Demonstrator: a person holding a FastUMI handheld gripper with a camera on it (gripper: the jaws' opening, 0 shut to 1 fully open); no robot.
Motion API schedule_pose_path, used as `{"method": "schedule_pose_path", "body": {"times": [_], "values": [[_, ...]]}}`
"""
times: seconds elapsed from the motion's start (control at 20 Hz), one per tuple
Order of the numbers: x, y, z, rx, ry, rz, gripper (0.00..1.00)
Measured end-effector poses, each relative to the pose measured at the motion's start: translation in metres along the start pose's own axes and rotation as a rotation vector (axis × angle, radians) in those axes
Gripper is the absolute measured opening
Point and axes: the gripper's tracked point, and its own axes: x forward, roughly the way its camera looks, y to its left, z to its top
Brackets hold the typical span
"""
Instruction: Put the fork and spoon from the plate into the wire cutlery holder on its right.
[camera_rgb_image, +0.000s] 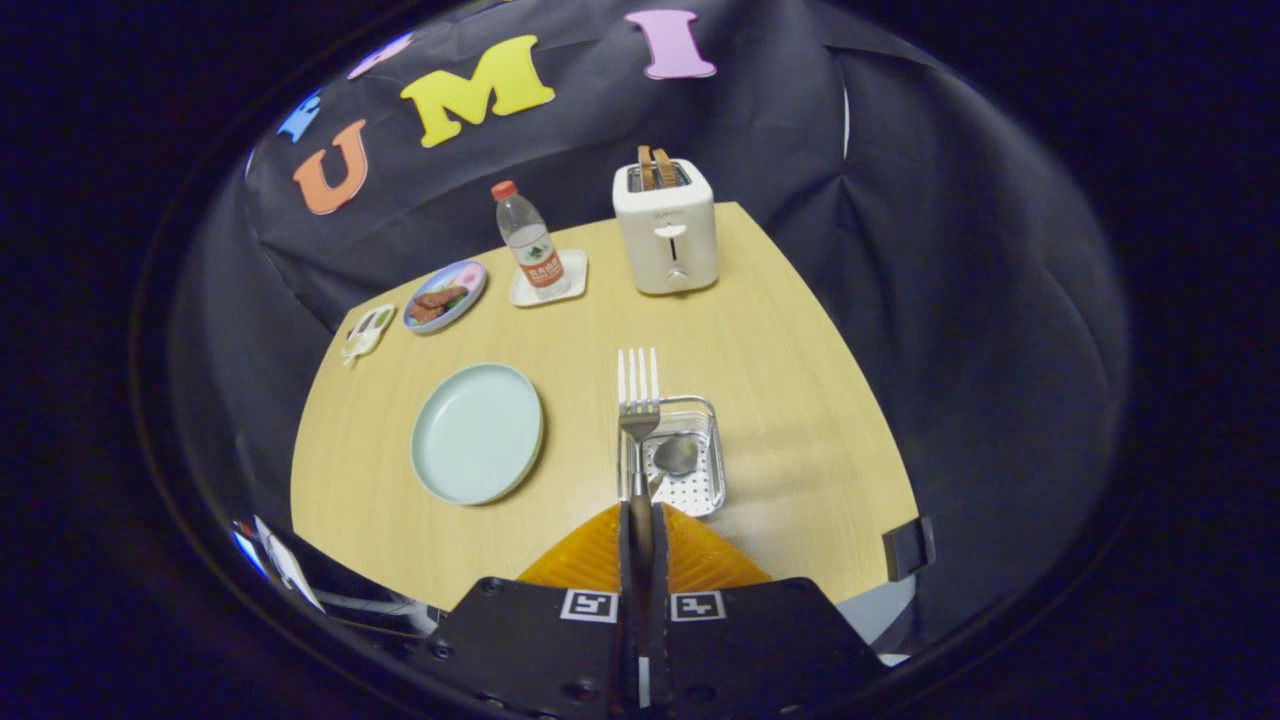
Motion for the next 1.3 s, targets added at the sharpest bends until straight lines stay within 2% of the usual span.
{"method": "schedule_pose_path", "body": {"times": [0.55, 0.6, 0.75, 0.95, 1.0, 1.15, 1.3], "values": [[0.005, -0.015, -0.008, -0.004, 0.062, -0.002, 0.05], [0.006, -0.015, -0.008, -0.009, 0.062, -0.001, 0.08], [0.010, -0.018, -0.003, -0.022, 0.048, -0.019, 0.08], [0.009, -0.016, 0.001, 0.006, 0.036, -0.001, 0.08], [0.009, -0.015, 0.003, 0.008, 0.026, 0.007, 0.13], [0.003, -0.013, 0.015, -0.007, -0.021, 0.003, 0.13], [-0.008, -0.001, 0.022, -0.032, -0.073, 0.014, 0.22]]}}
